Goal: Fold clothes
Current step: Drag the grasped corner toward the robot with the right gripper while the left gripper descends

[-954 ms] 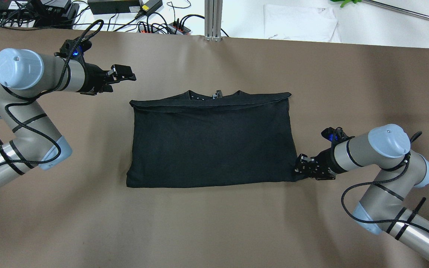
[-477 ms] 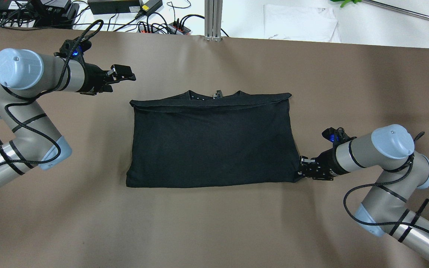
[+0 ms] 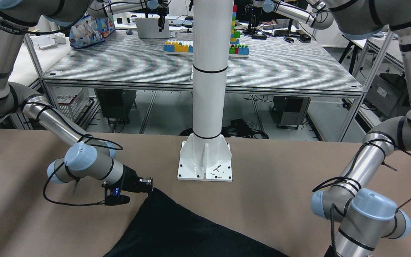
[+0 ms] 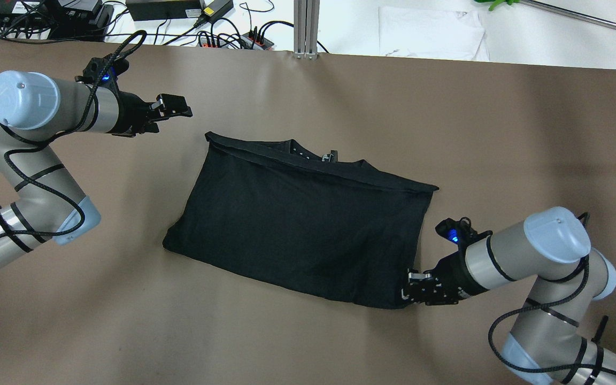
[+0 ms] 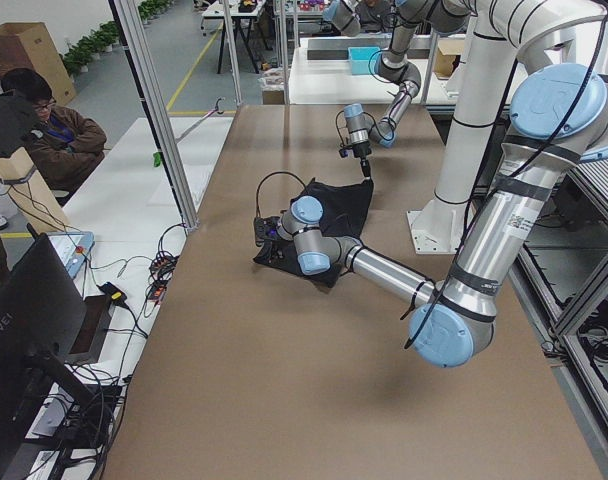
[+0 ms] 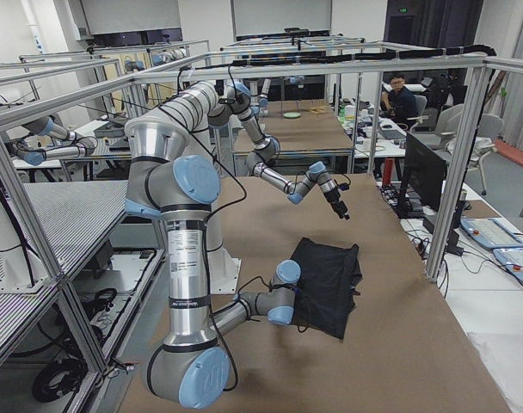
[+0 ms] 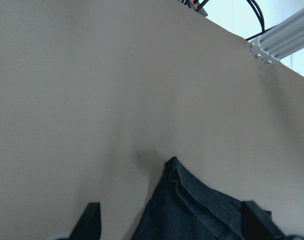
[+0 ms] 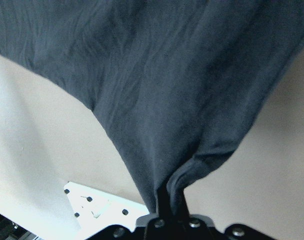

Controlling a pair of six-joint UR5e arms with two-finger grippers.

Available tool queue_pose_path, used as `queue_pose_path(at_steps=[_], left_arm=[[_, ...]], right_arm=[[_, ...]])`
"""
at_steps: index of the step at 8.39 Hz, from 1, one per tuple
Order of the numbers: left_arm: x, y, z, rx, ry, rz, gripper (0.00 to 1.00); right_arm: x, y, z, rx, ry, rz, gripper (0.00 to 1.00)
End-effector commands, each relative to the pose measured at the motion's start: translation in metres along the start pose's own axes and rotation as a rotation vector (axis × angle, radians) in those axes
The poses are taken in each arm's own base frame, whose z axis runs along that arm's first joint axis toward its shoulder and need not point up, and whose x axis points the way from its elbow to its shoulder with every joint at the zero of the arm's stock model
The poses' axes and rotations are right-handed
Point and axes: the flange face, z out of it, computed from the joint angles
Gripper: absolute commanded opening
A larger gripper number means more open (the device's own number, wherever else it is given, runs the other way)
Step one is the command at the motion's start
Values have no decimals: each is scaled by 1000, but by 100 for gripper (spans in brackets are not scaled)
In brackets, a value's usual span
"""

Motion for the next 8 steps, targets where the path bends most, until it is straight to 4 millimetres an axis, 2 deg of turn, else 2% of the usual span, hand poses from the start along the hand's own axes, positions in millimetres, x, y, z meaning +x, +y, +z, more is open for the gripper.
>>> queue_pose_path(at_steps=[1, 2, 3, 5, 6, 8], left_arm=[[-10, 1, 0, 5, -10, -2, 100], [-10, 1, 0, 9, -10, -2, 100], [-11, 1, 0, 9, -12, -2, 100], [-9, 3, -1, 2, -6, -2, 100], [0, 11, -10, -16, 16, 5, 100], [-21, 54, -31, -76, 22, 2, 100]], right_arm=[[-38, 77, 27, -107, -56, -48, 0], [-41, 87, 34, -116, -58, -55, 15], [-41, 87, 36, -98, -61, -57, 92], [-40, 75, 32, -17, -69, -61, 95], [-43, 58, 23, 48, -72, -53, 95], [-33, 5, -10, 210, -30, 7, 95]])
